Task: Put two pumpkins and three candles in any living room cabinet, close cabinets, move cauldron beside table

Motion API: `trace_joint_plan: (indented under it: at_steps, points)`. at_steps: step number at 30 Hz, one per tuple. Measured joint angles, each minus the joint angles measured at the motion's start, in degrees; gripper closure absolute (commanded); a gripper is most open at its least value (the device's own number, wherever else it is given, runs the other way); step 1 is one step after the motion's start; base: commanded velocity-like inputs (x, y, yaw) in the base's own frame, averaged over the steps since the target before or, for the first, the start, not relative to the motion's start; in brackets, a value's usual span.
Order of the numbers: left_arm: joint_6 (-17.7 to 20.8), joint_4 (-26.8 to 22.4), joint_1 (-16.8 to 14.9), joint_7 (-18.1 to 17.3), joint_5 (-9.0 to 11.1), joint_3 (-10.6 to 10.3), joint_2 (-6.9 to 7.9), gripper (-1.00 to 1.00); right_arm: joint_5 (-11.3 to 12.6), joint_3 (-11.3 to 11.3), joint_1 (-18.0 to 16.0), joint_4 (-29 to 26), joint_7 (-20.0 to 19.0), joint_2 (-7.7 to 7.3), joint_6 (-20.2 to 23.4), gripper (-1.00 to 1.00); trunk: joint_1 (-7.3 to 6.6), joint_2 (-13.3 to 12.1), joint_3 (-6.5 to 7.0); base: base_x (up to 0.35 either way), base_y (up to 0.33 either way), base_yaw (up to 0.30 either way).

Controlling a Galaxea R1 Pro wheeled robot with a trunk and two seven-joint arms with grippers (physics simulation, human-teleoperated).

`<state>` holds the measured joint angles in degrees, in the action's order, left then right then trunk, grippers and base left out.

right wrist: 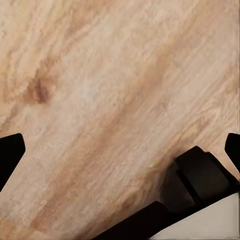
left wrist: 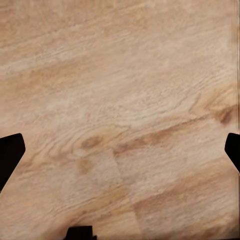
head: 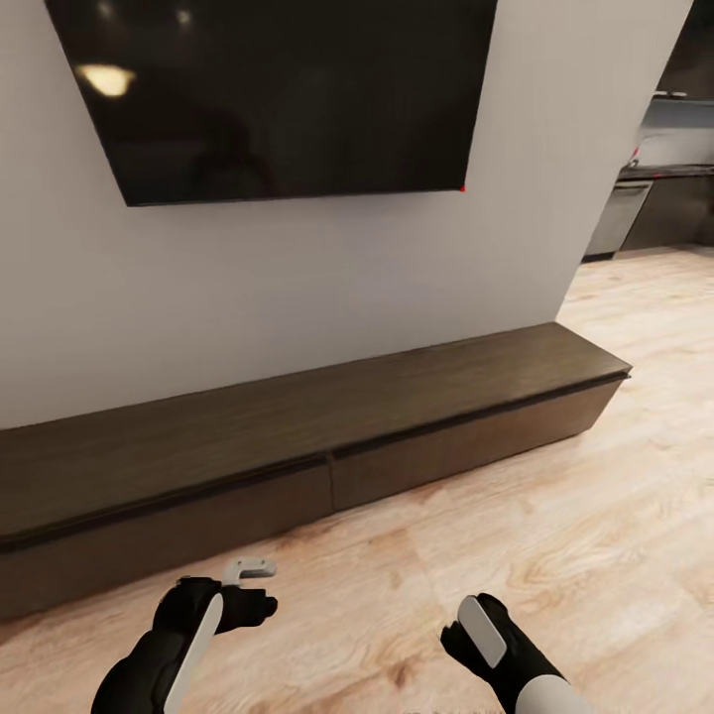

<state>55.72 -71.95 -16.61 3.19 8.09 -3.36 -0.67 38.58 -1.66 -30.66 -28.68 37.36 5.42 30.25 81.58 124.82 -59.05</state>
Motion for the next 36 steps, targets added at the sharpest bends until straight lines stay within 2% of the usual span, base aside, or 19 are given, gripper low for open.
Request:
trace_joint_plan:
  at_steps: [2,6,9,20,23,28,33,36]
  points:
    - [-0.1,0.0,0.0,-0.1,0.0,-0.1,0.03,-1.00,0.0,-1.1,0.9,0.0,-0.1,-0.12,-0.9,-1.00,-0.44,-0.8,0.25,0.000,0.000,-0.239]
    - [-0.2,0.0,0.0,-0.1,0.0,-0.1,0.05,-1.00,0.0,-1.7,1.2,0.0,-0.2,-0.21,-1.4,-1.00,-0.88,-1.6,0.39,0.000,0.000,-0.239]
    - [-0.2,0.1,0.0,-0.1,0.0,-0.1,0.02,-1.00,0.0,-1.8,1.4,0.0,-0.3,-0.47,-1.6,-1.00,-0.88,-1.6,0.23,0.000,0.000,-0.239]
    - [-0.2,0.9,0.0,-0.1,0.0,-0.2,-0.03,-1.00,-0.1,-1.9,1.7,-0.1,-0.4,-0.58,-2.0,-1.00,-3.29,-6.0,1.59,0.000,0.000,-0.239]
    - [-0.3,1.5,0.0,-0.1,0.0,-0.7,-0.03,-1.00,0.0,-1.9,1.7,-0.1,-0.4,-0.58,-3.5,-1.00,-3.95,-7.2,1.96,0.000,0.000,-0.239]
    - [-0.3,2.4,0.0,0.0,-0.1,-2.1,-0.94,-1.00,0.0,-1.9,1.7,0.0,-0.4,-0.58,-5.1,-1.00,-5.05,-9.2,2.58,0.000,0.000,-0.239]
    - [-0.2,2.8,0.0,0.0,-0.1,-2.3,-1.37,-1.00,0.0,-1.9,1.7,0.0,-0.4,-0.62,-5.5,-1.00,-6.15,-11.2,3.21,0.000,0.000,-0.239]
    - [-0.2,4.9,0.0,0.0,-0.3,-2.4,-1.50,-1.00,0.0,-1.9,1.7,0.0,-0.5,-0.68,-5.5,-1.00,-6.81,-12.4,3.58,0.000,0.000,-0.239]
